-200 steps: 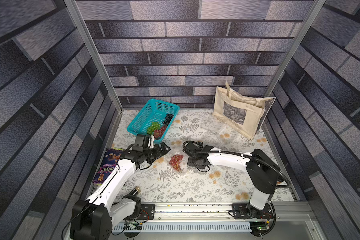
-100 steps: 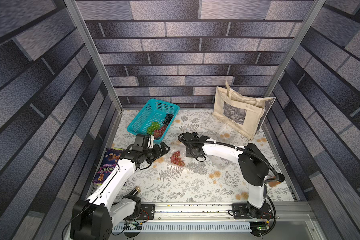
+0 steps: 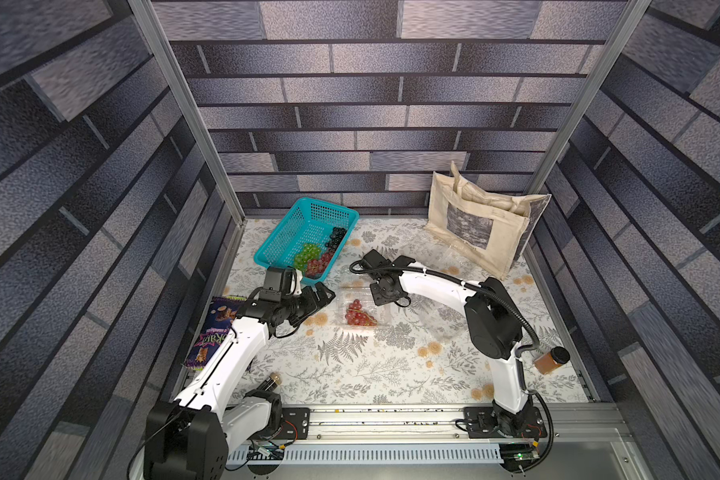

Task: Pack grapes into containers
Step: Adjust the packing box at the center of the board, then pick up the grape from the basket.

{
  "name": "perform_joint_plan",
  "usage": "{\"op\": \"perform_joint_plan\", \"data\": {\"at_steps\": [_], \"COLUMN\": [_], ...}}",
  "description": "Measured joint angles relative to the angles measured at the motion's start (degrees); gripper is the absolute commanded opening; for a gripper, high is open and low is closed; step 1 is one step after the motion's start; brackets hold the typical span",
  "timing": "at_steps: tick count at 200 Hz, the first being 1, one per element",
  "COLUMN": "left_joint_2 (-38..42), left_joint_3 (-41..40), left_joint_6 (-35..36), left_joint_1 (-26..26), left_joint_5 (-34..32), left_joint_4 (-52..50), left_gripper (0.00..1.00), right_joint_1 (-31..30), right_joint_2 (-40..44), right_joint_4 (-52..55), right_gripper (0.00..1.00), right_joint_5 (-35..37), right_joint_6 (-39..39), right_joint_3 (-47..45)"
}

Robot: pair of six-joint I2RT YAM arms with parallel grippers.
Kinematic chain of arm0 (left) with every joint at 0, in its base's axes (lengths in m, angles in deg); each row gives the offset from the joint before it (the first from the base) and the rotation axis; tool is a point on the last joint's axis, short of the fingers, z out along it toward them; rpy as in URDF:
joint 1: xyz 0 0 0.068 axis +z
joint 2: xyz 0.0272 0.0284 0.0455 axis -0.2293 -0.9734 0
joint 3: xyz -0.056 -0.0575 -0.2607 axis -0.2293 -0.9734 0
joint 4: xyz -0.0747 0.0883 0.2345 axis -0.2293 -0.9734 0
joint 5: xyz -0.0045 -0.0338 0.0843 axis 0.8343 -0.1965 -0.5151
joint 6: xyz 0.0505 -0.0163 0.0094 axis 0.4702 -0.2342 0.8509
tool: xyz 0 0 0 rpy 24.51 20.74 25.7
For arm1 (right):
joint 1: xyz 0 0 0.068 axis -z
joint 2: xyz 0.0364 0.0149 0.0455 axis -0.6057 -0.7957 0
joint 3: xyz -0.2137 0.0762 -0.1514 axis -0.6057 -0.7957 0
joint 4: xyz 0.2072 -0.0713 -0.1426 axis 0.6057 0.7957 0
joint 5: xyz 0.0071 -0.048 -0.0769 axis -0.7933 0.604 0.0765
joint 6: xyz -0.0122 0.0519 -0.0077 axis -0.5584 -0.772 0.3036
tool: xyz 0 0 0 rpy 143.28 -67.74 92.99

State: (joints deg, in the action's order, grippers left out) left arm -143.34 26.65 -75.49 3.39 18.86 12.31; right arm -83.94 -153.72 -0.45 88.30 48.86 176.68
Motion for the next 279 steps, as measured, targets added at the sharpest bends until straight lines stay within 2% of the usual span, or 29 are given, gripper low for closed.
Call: {"op": "perform_joint_plan", "data": {"at_steps": [12,31,58,63,81,97,106,126,173,252,279], "left_joint_2": [0.00,0.00,-0.02,-0.07,-1.53,-4.57,-6.75,-11.76,-25.99,-57.33,-63.49], "left_joint_3": [0.04,0.87,3.85,4.63,8.72,13.70,16.72,22.84,36.37,69.77,75.23], "left_joint_6": [0.00,-0.02,-0.07,-0.07,-0.04,0.02,0.22,0.31,1.49,7.67,11.56], "left_joint_1": [0.31,1.25,3.37,3.69,4.66,5.18,5.49,6.29,8.15,8.85,7.93], "left_joint_5": [-0.02,-0.07,-0.48,-0.55,-1.36,-2.51,-3.56,-5.53,-11.21,-19.78,-20.46], "left_joint_4": [-0.07,-1.46,-3.41,-3.76,-5.27,-6.80,-7.72,-9.29,-14.49,-26.64,-26.49], "left_gripper": [1.00,1.00,1.00,1.00,1.00,1.00,1.00,1.00,1.00,1.00,1.00], "right_joint_1": [0.46,0.61,0.61,0.61,0.61,0.61,0.61,0.61,0.61,2.23,4.00], "right_joint_2": [0.00,0.04,3.41,4.42,8.94,12.92,14.67,17.00,15.98,11.32,10.34], "right_joint_4": [1.22,2.01,1.66,1.57,0.68,-0.22,-0.96,-2.36,-3.10,-3.15,-3.10], "right_gripper": [0.29,0.35,0.57,0.64,0.76,0.93,1.00,1.00,1.00,1.00,1.00], "right_joint_5": [0.02,-0.07,-1.92,-2.34,-3.45,-4.31,-4.90,-6.82,-10.60,-14.03,-15.37], "right_joint_6": [1.40,3.08,3.65,3.89,3.63,4.17,3.89,5.44,9.40,13.03,12.85], "right_joint_3": [0.00,-0.13,-3.34,-3.96,-5.79,-6.51,-6.54,-6.08,-0.87,7.61,9.11]}}
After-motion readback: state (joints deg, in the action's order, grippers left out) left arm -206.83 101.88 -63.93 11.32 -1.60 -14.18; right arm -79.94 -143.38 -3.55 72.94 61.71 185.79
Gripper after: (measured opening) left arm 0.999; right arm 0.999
